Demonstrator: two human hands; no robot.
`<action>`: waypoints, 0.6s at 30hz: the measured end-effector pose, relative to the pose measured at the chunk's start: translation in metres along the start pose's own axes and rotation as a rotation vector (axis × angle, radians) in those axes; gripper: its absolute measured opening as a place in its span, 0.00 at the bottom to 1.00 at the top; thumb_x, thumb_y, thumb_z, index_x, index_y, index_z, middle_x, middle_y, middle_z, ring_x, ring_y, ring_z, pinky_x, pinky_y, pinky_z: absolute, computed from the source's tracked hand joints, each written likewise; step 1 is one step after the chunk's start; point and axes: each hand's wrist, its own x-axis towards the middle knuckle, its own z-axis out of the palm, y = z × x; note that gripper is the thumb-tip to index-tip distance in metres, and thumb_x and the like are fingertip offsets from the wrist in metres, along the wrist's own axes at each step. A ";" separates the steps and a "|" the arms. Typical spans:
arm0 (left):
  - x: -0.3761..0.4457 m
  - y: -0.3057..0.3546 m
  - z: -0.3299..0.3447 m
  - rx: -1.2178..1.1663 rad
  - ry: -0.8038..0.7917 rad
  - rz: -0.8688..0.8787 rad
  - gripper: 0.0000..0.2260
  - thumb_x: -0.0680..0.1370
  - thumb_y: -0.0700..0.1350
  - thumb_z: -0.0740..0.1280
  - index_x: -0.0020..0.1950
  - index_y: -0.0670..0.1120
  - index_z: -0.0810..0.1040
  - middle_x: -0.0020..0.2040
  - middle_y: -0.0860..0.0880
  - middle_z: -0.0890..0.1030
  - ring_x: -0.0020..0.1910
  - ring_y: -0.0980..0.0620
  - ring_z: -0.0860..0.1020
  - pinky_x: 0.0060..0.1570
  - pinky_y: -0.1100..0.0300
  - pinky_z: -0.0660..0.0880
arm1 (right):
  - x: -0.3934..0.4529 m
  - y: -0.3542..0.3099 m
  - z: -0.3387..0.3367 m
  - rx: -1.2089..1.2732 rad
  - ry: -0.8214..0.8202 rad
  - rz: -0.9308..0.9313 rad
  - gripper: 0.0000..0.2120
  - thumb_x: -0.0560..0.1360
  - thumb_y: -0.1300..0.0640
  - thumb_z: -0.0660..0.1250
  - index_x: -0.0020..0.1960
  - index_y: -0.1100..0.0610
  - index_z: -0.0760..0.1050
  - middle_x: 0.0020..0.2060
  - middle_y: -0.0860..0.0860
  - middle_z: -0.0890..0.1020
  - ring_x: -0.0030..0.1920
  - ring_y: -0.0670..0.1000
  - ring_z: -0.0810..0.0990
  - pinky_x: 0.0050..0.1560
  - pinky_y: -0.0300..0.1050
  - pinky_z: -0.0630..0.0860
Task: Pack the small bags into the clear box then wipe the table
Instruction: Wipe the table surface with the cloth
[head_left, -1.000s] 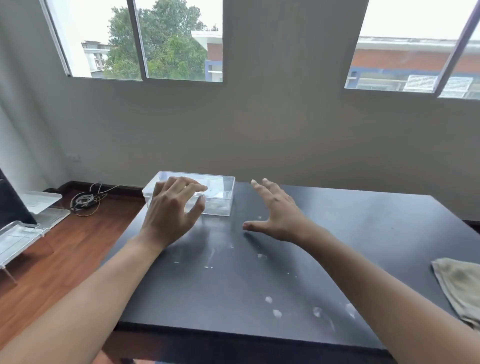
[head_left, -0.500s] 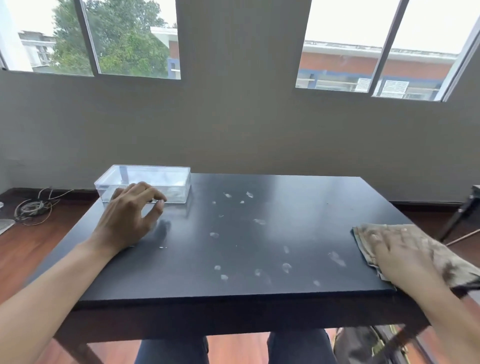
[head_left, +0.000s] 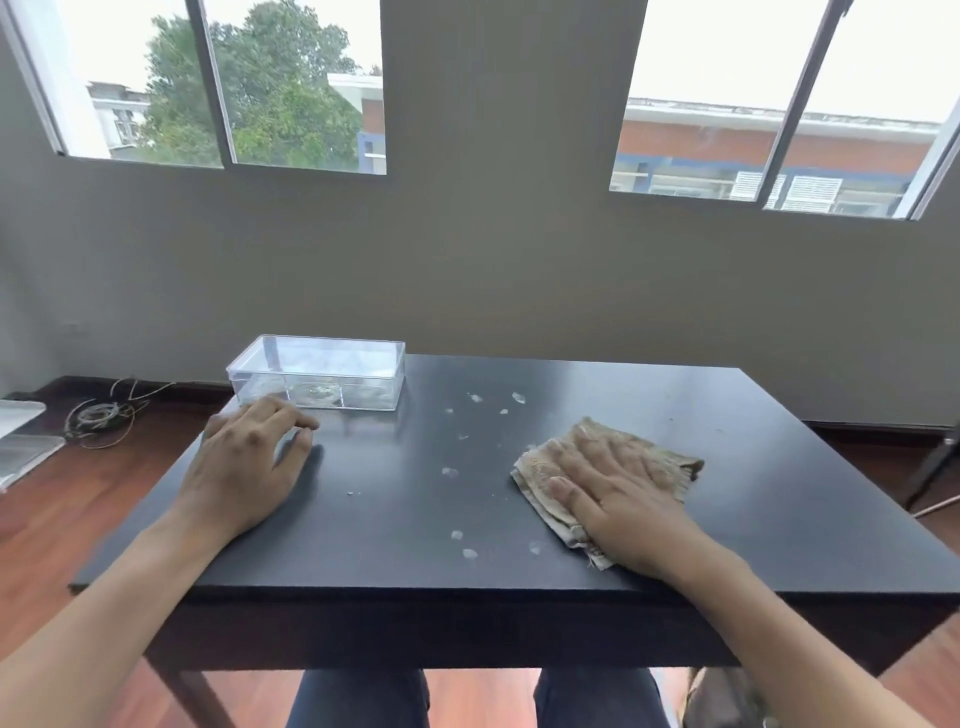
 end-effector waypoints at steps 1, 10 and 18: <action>-0.004 -0.003 -0.003 0.010 -0.010 -0.027 0.14 0.79 0.56 0.56 0.54 0.57 0.81 0.57 0.55 0.81 0.61 0.49 0.78 0.61 0.48 0.66 | -0.001 0.016 -0.001 -0.006 0.011 0.056 0.30 0.78 0.27 0.40 0.79 0.28 0.42 0.81 0.36 0.40 0.82 0.50 0.38 0.79 0.58 0.37; -0.007 0.006 -0.009 -0.014 -0.159 -0.144 0.13 0.83 0.49 0.60 0.62 0.53 0.80 0.63 0.52 0.81 0.65 0.48 0.76 0.67 0.49 0.65 | 0.088 -0.009 -0.025 -0.043 0.027 0.318 0.31 0.81 0.31 0.42 0.82 0.35 0.48 0.84 0.52 0.49 0.83 0.61 0.47 0.78 0.70 0.45; -0.009 0.004 -0.008 -0.051 -0.164 -0.149 0.11 0.82 0.50 0.61 0.61 0.55 0.80 0.62 0.54 0.80 0.64 0.49 0.75 0.65 0.50 0.65 | 0.015 -0.068 0.023 -0.010 0.041 -0.217 0.27 0.74 0.21 0.39 0.73 0.18 0.43 0.82 0.36 0.44 0.83 0.50 0.39 0.79 0.60 0.39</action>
